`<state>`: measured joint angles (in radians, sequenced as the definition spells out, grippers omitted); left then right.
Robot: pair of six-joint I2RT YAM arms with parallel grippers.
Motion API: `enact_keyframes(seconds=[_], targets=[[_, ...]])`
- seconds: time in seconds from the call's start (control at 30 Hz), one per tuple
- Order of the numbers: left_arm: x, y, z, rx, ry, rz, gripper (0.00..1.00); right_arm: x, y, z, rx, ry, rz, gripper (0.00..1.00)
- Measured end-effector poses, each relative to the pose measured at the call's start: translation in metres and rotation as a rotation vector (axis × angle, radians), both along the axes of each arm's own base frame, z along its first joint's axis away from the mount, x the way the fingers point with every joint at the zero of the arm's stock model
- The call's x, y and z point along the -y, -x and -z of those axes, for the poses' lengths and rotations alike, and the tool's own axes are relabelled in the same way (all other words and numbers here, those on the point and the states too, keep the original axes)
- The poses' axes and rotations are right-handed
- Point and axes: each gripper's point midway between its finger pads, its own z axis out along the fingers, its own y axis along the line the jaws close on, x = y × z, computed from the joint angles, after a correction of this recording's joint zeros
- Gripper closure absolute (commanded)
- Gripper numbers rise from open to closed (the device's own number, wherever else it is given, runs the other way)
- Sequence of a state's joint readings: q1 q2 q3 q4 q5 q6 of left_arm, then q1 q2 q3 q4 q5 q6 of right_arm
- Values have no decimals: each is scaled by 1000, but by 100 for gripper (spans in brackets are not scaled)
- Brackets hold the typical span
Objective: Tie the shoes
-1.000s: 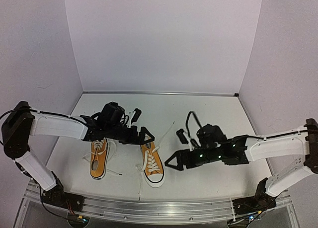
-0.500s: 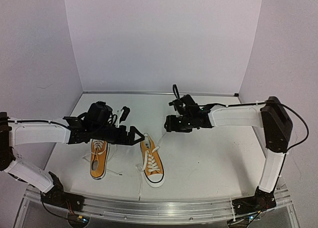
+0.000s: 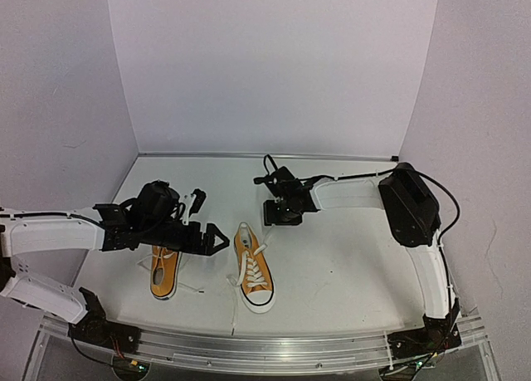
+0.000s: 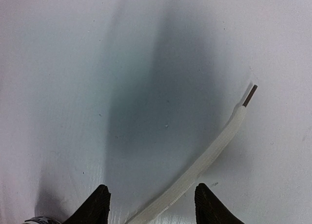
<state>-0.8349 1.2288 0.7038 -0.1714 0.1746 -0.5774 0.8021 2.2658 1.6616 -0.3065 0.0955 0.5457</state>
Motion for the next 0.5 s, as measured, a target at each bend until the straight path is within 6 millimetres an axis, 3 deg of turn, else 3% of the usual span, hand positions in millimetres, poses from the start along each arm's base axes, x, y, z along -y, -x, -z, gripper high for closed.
enact_keyframes(seconds=[0.23, 0.43, 0.5], targets=[[-11, 9, 14, -7, -90, -21, 0, 1, -11, 11, 17, 39, 31, 54], [-20, 27, 31, -27, -202, 0, 0, 7, -13, 14, 29, 60, 59, 95], [-25, 31, 36, -33, -235, 4, 1, 8, -14, 15, 34, 66, 66, 100]])
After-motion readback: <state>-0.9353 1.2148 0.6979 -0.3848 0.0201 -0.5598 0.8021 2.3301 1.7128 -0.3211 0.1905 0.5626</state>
